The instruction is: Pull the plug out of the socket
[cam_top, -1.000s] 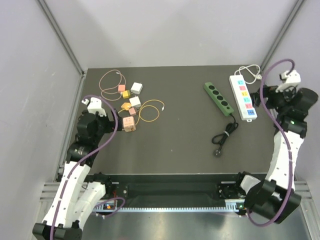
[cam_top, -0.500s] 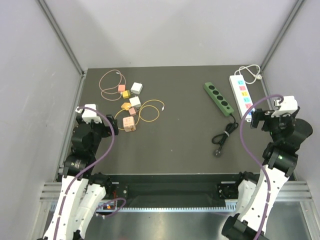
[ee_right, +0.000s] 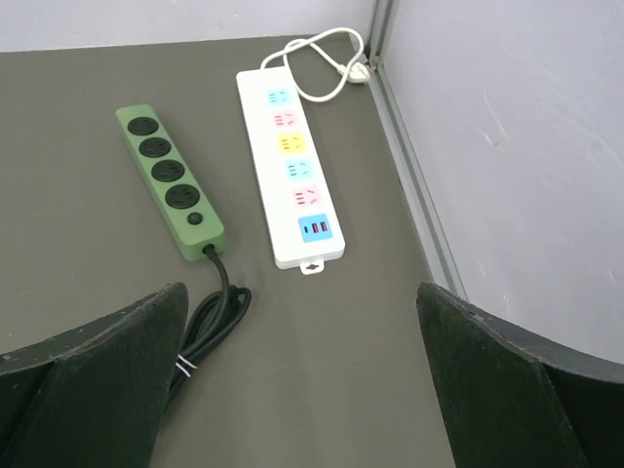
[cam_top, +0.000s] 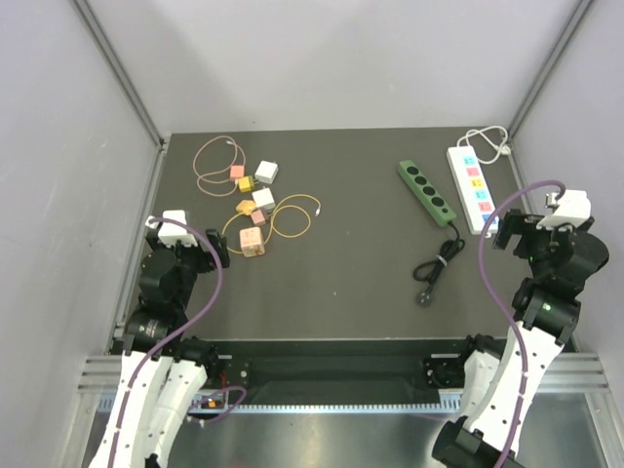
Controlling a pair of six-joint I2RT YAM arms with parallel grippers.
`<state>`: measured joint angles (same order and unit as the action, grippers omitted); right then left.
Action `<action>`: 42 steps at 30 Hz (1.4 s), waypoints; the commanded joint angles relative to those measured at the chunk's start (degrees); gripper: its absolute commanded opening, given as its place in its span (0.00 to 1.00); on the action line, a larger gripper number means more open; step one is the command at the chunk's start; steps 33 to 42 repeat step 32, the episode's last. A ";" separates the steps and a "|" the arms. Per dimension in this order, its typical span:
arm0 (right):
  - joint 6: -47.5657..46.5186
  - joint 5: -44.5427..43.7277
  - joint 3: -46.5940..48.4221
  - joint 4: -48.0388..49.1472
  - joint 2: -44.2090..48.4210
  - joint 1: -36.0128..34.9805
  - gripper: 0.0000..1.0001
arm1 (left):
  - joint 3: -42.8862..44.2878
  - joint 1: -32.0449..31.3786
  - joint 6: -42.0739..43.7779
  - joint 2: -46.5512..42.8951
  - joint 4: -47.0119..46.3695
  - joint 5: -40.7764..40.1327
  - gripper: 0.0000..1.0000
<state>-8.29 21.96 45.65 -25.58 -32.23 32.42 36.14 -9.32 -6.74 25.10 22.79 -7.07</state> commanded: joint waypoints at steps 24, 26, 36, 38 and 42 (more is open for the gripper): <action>3.72 -3.50 -1.44 5.81 -3.02 0.53 1.00 | -0.81 -0.08 1.21 -1.28 -3.54 -0.93 0.99; 3.64 -3.76 -1.61 5.89 -3.02 0.53 1.00 | -0.81 -0.08 1.21 -1.28 -3.45 -0.84 0.99; 2.67 -4.11 -2.14 6.16 -2.58 0.45 1.00 | -0.90 -0.08 1.29 -1.29 -3.36 -0.84 0.99; 2.67 -4.11 -2.14 6.16 -2.58 0.45 1.00 | -0.90 -0.08 1.29 -1.29 -3.36 -0.84 0.99; 2.67 -4.11 -2.14 6.16 -2.58 0.45 1.00 | -0.90 -0.08 1.29 -1.29 -3.36 -0.84 0.99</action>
